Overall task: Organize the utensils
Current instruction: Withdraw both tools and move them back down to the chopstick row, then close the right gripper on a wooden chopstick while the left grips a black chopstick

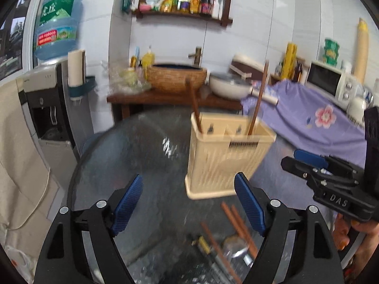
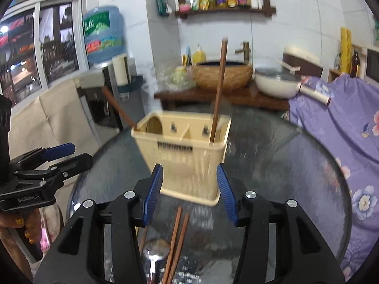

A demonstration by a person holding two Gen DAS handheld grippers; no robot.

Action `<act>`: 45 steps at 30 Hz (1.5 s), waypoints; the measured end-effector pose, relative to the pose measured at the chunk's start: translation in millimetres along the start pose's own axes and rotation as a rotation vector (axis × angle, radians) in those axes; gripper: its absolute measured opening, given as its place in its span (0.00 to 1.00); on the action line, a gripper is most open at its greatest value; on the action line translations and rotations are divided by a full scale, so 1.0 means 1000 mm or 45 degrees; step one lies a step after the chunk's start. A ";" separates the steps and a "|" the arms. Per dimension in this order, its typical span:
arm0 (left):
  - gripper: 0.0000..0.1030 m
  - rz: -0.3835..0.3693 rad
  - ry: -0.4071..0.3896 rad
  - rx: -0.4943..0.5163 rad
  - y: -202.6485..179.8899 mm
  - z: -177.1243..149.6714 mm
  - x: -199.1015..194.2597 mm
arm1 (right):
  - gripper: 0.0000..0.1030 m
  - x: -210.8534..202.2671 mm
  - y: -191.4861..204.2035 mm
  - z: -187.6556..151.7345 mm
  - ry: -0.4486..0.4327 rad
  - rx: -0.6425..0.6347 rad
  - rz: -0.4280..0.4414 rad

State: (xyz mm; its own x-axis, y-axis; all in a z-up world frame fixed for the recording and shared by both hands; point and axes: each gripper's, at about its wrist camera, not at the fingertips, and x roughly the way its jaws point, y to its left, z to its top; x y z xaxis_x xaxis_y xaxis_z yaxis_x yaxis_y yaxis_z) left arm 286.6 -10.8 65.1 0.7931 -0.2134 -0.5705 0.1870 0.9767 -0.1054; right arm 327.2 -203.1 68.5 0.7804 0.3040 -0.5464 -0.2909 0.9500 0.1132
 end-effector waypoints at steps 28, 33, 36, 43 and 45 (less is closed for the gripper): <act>0.53 0.032 0.405 0.066 -0.005 -0.106 0.061 | 0.39 0.084 0.001 -0.101 0.437 -0.021 -0.010; 0.52 0.025 0.413 0.070 -0.007 -0.107 0.064 | 0.39 0.086 0.002 -0.098 0.447 -0.023 -0.022; 0.52 0.025 0.417 0.075 -0.009 -0.107 0.065 | 0.39 0.089 0.000 -0.099 0.469 -0.019 -0.037; 0.50 0.057 0.435 0.120 -0.013 -0.103 0.073 | 0.35 0.096 0.004 -0.097 0.489 -0.049 -0.066; 0.49 0.065 0.439 0.123 -0.012 -0.101 0.076 | 0.33 0.098 0.004 -0.095 0.494 -0.050 -0.078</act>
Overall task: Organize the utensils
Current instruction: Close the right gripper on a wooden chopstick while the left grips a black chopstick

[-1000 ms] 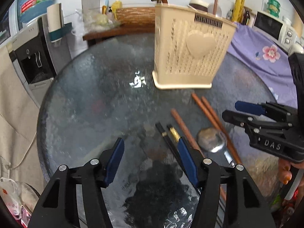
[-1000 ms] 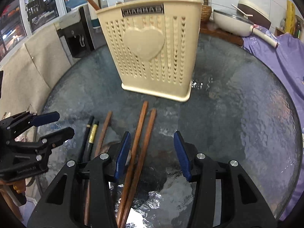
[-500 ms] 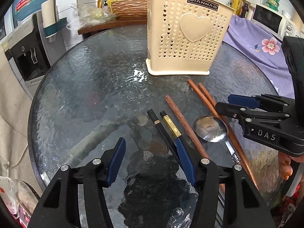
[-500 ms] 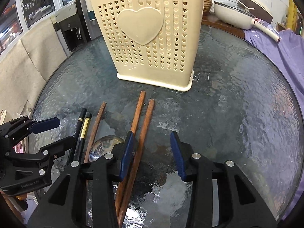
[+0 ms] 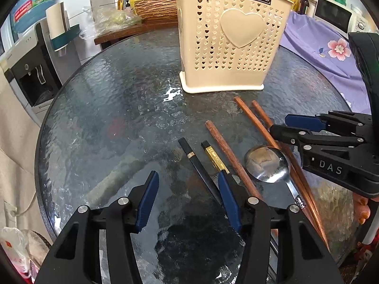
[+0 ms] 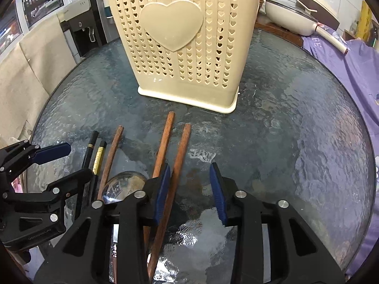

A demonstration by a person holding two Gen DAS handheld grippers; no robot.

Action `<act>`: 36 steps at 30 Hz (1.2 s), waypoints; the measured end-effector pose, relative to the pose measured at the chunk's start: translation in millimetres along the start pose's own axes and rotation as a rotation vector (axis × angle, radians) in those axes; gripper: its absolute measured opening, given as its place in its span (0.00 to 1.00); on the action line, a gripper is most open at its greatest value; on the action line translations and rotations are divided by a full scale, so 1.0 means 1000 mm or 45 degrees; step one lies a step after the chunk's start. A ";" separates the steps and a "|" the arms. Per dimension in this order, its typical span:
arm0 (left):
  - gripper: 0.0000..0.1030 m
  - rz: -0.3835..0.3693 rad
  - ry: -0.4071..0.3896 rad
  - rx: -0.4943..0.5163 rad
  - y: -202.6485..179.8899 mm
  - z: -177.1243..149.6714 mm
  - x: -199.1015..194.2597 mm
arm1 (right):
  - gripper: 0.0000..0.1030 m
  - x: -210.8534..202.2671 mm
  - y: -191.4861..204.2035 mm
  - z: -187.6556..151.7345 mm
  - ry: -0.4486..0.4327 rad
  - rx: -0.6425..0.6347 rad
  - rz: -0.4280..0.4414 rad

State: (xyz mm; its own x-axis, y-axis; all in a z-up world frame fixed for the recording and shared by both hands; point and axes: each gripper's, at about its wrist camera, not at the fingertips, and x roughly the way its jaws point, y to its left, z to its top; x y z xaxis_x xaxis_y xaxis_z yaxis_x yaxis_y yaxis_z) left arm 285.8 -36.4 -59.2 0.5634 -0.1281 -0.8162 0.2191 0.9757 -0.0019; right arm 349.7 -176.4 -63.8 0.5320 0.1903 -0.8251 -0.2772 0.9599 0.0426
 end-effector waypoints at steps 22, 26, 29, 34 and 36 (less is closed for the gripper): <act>0.38 0.023 0.017 0.010 -0.004 0.023 0.015 | 0.19 0.012 0.009 0.020 0.048 -0.015 -0.042; 0.37 0.023 0.019 0.008 -0.007 0.022 0.014 | 0.17 0.013 0.012 0.023 0.052 -0.017 -0.042; 0.27 0.011 0.022 0.033 -0.014 0.021 0.013 | 0.16 0.013 0.012 0.023 0.056 -0.015 -0.036; 0.21 0.005 0.027 0.046 -0.021 0.021 0.013 | 0.10 0.013 0.008 0.024 0.059 -0.002 -0.035; 0.19 0.007 0.028 0.042 -0.021 0.021 0.013 | 0.09 0.013 0.005 0.024 0.061 0.015 -0.026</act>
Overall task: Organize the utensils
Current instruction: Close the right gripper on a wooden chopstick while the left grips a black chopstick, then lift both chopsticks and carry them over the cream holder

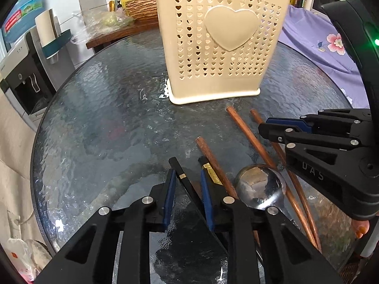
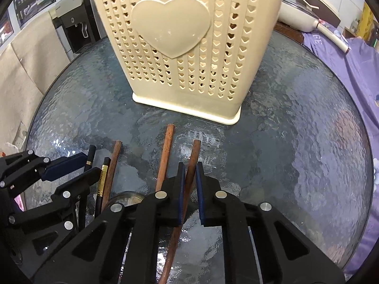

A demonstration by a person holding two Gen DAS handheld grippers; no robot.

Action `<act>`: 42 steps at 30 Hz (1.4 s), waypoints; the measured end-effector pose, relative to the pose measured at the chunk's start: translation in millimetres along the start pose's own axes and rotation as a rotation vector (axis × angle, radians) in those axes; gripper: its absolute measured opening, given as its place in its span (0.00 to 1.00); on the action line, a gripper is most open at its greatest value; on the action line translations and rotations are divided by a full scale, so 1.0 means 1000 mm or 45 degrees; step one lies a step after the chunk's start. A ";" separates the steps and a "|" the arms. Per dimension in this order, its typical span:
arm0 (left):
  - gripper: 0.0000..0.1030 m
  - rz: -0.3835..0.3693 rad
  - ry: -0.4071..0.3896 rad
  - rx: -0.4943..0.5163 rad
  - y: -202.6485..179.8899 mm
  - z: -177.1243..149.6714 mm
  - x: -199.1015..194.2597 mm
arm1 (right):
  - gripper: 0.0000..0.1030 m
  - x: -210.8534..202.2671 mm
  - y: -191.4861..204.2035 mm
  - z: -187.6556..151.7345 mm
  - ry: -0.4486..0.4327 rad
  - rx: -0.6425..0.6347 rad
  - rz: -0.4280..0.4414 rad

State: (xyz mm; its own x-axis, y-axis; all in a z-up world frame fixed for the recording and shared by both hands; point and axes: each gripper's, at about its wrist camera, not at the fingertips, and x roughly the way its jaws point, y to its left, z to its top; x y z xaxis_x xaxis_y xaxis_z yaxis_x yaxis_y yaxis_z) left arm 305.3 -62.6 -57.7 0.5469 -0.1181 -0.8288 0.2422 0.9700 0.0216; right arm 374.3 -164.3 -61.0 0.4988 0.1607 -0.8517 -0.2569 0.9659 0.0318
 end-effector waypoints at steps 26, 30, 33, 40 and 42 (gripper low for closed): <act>0.07 -0.126 -0.039 -0.079 0.012 0.026 -0.003 | 0.07 -0.010 -0.028 -0.008 -0.093 0.153 0.146; 0.07 -0.133 -0.074 -0.069 0.009 0.028 -0.013 | 0.07 -0.017 -0.032 -0.008 -0.128 0.164 0.158; 0.07 -0.138 -0.104 -0.069 0.008 0.030 -0.022 | 0.07 -0.022 -0.035 -0.009 -0.153 0.176 0.171; 0.07 -0.155 -0.179 -0.073 0.009 0.035 -0.047 | 0.07 -0.049 -0.040 -0.007 -0.266 0.197 0.225; 0.07 -0.163 -0.214 -0.075 0.010 0.038 -0.057 | 0.07 -0.060 -0.040 -0.007 -0.310 0.194 0.242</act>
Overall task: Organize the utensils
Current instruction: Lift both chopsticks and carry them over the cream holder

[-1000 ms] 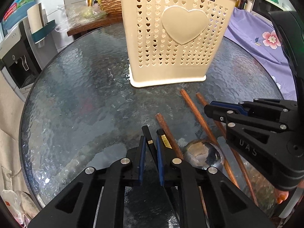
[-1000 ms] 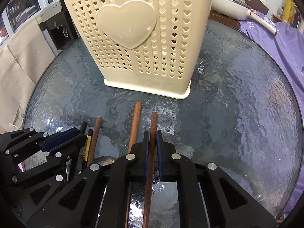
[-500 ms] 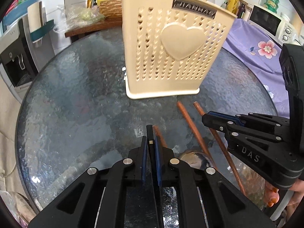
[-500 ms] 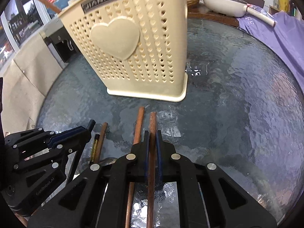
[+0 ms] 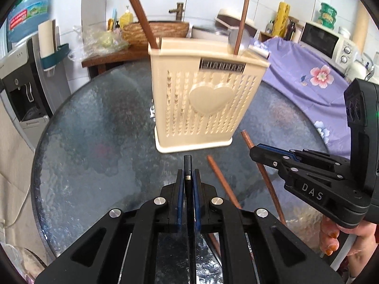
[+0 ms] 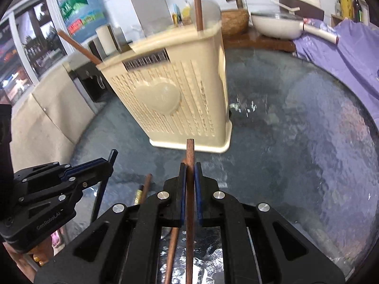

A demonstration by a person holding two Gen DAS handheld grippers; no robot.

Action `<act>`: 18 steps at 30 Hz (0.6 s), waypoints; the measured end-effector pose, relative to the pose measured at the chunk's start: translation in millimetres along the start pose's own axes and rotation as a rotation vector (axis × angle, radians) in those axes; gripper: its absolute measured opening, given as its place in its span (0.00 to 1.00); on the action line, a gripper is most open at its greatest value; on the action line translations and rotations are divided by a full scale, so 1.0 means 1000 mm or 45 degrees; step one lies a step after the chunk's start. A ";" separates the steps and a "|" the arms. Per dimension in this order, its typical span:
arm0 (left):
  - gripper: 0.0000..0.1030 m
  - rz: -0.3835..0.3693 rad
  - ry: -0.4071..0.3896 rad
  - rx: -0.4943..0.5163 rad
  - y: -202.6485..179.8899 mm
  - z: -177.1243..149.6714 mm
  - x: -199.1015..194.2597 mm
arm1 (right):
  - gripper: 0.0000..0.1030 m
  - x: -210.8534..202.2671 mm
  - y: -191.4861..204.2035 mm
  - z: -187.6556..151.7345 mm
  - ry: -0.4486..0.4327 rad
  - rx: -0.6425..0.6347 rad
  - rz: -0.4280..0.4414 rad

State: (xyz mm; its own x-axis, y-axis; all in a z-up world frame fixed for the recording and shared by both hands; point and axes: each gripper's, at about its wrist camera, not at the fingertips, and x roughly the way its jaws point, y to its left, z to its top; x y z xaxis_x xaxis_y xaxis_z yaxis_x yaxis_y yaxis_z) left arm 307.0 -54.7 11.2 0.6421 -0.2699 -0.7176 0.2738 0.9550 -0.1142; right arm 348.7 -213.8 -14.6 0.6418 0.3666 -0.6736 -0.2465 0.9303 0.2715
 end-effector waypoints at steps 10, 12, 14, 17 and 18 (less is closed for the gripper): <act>0.07 -0.027 -0.162 0.025 -0.010 0.016 -0.049 | 0.07 -0.052 0.014 0.018 -0.173 -0.041 0.072; 0.07 -0.033 -0.186 0.028 -0.010 0.018 -0.057 | 0.07 -0.059 0.016 0.021 -0.196 -0.047 0.076; 0.07 -0.037 -0.209 0.035 -0.012 0.019 -0.065 | 0.07 -0.066 0.018 0.024 -0.213 -0.049 0.077; 0.07 -0.040 -0.233 0.041 -0.011 0.021 -0.072 | 0.07 -0.076 0.021 0.025 -0.236 -0.059 0.079; 0.07 -0.041 -0.239 0.041 -0.011 0.022 -0.074 | 0.07 -0.079 0.022 0.025 -0.246 -0.061 0.083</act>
State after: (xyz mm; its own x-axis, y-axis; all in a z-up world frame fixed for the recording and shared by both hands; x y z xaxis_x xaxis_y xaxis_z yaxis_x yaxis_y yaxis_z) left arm 271.6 -48.1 80.7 0.7542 -0.3214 -0.5727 0.3172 0.9419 -0.1108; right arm 310.8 -222.6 62.2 0.7497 0.4219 -0.5098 -0.3234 0.9057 0.2739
